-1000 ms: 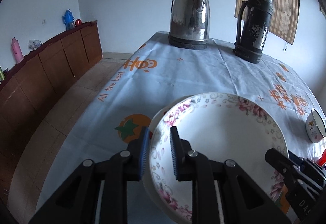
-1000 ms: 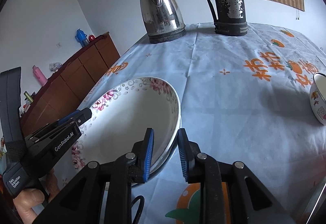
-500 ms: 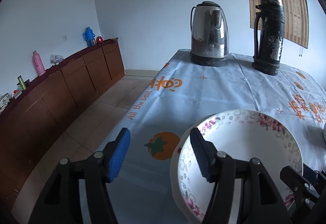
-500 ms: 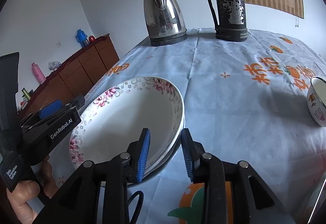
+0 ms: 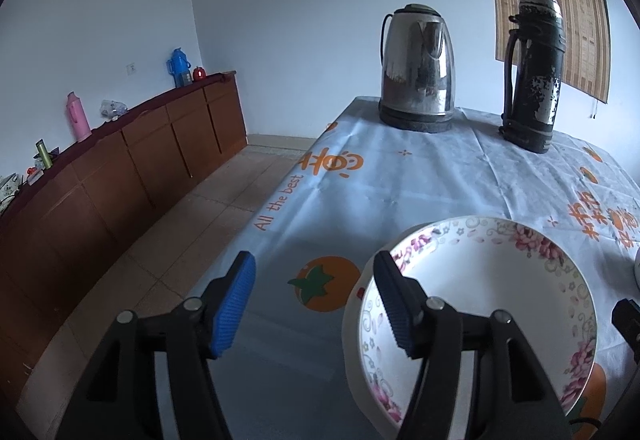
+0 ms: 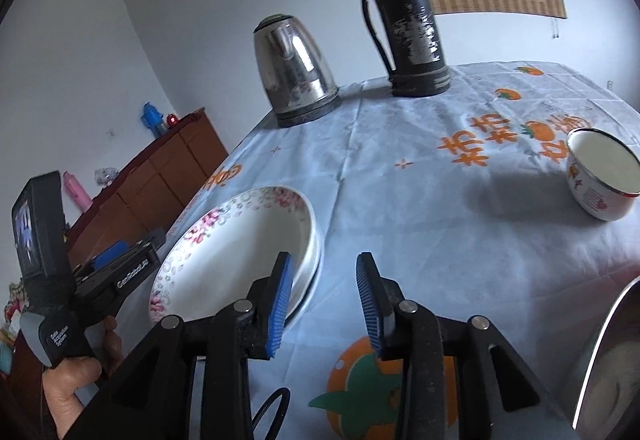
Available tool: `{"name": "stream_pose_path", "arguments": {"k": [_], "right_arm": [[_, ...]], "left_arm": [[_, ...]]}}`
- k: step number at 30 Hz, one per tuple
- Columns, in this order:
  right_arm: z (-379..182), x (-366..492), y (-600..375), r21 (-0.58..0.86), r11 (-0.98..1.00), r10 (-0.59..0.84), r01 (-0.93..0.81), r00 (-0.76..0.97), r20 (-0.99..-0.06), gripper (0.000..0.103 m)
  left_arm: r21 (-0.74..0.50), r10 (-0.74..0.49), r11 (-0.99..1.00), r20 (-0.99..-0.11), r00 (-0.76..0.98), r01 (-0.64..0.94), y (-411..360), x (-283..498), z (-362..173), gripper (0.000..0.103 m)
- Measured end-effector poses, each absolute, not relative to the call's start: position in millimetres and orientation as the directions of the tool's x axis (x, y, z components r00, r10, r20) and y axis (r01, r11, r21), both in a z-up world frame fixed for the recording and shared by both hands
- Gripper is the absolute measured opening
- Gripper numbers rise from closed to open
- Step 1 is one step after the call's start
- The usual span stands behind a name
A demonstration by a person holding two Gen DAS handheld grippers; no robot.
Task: Organize plates and bowls
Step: 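Open the left gripper to release the bowl on the stack, then withdraw both tools from the stack and move toward the steel pot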
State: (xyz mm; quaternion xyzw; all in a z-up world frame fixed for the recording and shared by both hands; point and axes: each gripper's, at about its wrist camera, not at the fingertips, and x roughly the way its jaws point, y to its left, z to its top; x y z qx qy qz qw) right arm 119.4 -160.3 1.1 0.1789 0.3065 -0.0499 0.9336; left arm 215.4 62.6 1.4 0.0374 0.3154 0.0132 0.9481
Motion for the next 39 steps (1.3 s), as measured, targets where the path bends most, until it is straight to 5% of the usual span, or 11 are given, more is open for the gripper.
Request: {"name": "stream_pose_path", "arguments": {"k": [21,39], "right_arm": [[-15.6,158.5,-144.5,0.225,0.946,-0.02,0.233,0.737,-0.676,0.035],[-1.2,115.5,-142.7,0.21,0.952,-0.061,0.222,0.811,-0.582,0.036]], "left_arm": [[0.095,0.066,0.995,-0.586,0.808,-0.013,62.6,213.9,2.3,0.071],[0.072,0.057,0.997,-0.529,0.847,-0.022,58.6,189.2,0.9,0.071]]}}
